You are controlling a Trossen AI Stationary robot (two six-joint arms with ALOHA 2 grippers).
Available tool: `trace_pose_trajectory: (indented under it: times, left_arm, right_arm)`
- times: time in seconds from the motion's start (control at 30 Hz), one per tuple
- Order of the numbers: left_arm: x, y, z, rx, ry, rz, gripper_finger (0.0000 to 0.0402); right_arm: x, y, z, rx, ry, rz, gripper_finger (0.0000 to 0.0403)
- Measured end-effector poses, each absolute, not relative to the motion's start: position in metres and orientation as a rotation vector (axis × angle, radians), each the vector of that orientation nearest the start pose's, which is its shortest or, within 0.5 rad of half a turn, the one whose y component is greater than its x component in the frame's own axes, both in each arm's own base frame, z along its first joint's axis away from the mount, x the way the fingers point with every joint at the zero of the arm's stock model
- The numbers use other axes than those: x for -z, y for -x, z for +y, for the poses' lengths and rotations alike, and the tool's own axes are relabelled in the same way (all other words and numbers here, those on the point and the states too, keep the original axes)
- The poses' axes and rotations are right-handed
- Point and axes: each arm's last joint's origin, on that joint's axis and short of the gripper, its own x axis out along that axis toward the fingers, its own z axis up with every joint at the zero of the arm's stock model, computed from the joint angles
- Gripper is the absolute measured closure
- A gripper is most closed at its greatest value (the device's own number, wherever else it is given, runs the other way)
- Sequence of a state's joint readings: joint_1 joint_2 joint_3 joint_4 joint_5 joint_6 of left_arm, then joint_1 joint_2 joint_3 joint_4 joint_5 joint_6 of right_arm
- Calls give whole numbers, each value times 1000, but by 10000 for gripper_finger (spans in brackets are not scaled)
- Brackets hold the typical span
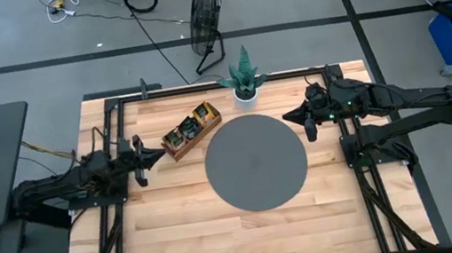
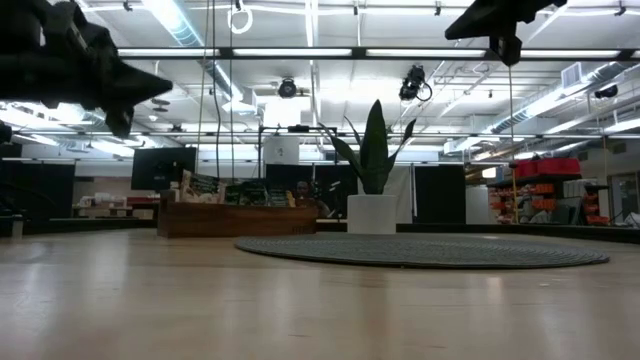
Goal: Pick & Place Tea
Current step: Return to Home Position
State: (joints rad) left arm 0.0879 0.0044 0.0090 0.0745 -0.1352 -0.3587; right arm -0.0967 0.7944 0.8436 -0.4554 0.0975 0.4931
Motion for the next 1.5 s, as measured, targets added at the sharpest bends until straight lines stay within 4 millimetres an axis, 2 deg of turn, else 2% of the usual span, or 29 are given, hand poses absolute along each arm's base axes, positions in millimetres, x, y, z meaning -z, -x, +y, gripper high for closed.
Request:
trace_pose_trajectory:
  times: [0.4,0.6,0.7,0.93,1.07,1.23,1.5]
  left_arm:
    - [-166,-99,12,-186,412,-30,399]
    - [-166,-100,11,-146,406,-26,399]
    - [-167,-100,11,-145,403,-30,399]
    - [-167,-100,11,-143,399,-36,399]
    - [-167,-100,11,-143,399,-38,399]
    - [-167,-100,11,-142,399,-38,399]
    - [-167,-100,11,-142,398,-39,399]
  right_arm:
    - [-322,-162,-19,297,-481,392,403]
    - [-313,-149,-18,316,-499,398,403]
    - [-302,-138,-15,303,-526,303,403]
    - [-274,-123,-9,158,-542,-104,403]
    - [-264,-116,-6,95,-523,-279,403]
    - [-263,-97,-3,96,-437,-404,403]
    - [-258,-69,-2,70,-419,-421,403]
